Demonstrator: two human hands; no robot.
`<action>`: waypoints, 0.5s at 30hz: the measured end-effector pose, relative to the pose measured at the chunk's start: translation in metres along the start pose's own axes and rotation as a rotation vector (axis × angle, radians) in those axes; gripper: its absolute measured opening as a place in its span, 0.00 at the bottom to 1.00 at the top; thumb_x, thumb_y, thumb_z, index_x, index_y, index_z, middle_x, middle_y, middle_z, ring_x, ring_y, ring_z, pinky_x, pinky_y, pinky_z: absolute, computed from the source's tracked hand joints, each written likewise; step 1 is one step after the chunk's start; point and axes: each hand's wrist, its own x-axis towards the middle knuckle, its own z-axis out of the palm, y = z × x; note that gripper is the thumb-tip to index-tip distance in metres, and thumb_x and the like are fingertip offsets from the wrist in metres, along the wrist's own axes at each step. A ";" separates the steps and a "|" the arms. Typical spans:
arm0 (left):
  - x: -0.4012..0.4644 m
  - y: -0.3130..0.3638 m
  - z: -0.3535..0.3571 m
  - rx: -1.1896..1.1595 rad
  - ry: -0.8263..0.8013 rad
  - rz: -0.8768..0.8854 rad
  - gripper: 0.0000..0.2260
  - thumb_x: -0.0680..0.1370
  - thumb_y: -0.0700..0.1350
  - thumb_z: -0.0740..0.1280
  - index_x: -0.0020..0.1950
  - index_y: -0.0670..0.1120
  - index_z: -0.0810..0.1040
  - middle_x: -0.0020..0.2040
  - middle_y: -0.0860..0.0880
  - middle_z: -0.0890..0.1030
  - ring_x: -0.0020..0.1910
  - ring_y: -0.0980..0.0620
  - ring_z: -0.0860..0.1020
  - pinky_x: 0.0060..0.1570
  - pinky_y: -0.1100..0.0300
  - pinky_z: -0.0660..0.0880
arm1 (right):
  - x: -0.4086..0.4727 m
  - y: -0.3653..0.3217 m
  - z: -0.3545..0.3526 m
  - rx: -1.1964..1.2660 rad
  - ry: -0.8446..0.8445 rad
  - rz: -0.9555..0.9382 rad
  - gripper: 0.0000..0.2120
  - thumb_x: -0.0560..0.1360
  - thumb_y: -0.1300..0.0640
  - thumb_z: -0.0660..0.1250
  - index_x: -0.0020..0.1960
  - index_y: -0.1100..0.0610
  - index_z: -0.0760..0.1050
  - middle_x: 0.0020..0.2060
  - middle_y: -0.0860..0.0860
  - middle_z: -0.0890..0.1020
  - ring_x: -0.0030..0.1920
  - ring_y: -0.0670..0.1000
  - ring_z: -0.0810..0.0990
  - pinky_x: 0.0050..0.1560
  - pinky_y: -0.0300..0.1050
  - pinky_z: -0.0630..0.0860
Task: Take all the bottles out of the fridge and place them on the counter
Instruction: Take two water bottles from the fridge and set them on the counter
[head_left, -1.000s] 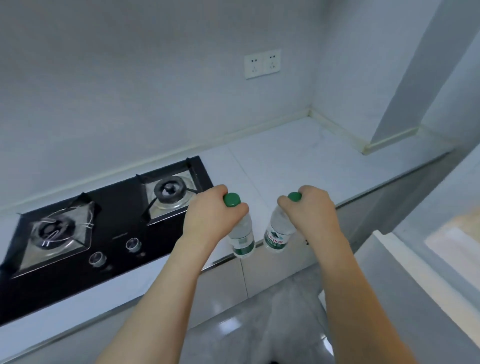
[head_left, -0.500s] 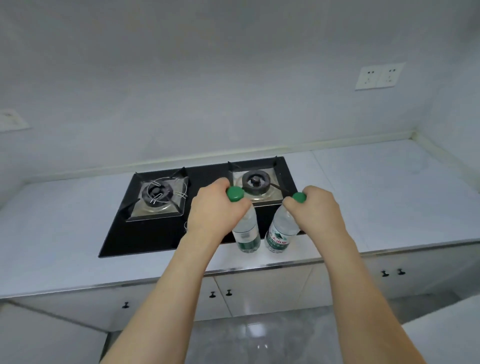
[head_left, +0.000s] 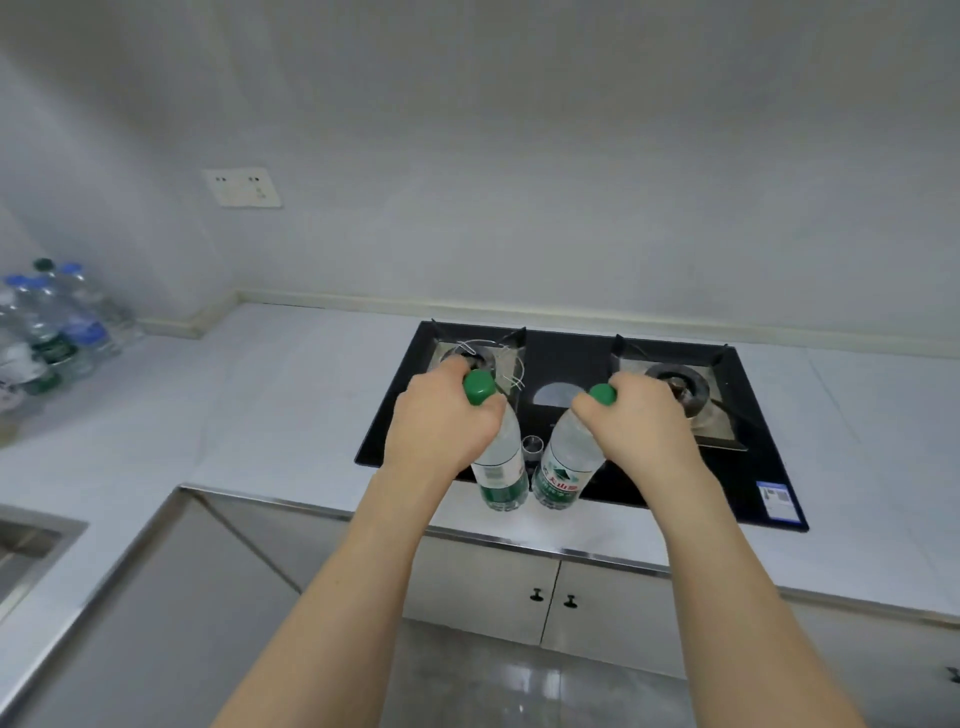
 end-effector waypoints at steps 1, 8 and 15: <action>0.001 -0.011 -0.008 0.000 0.014 -0.015 0.09 0.73 0.51 0.68 0.41 0.50 0.70 0.34 0.53 0.75 0.35 0.50 0.75 0.31 0.59 0.65 | 0.001 -0.011 0.009 0.014 -0.013 -0.011 0.15 0.73 0.50 0.65 0.34 0.58 0.66 0.31 0.54 0.72 0.30 0.53 0.70 0.28 0.43 0.60; 0.004 -0.090 -0.066 -0.012 0.115 -0.093 0.11 0.74 0.51 0.69 0.45 0.47 0.72 0.35 0.51 0.75 0.35 0.47 0.74 0.31 0.58 0.65 | -0.001 -0.091 0.068 0.064 -0.063 -0.105 0.16 0.75 0.51 0.64 0.34 0.57 0.64 0.32 0.52 0.71 0.30 0.49 0.67 0.29 0.43 0.59; 0.005 -0.152 -0.112 -0.016 0.230 -0.226 0.09 0.74 0.51 0.69 0.46 0.47 0.72 0.38 0.49 0.77 0.38 0.46 0.76 0.34 0.56 0.71 | 0.002 -0.158 0.116 0.067 -0.151 -0.212 0.16 0.74 0.51 0.64 0.33 0.58 0.64 0.31 0.52 0.70 0.31 0.51 0.67 0.29 0.43 0.59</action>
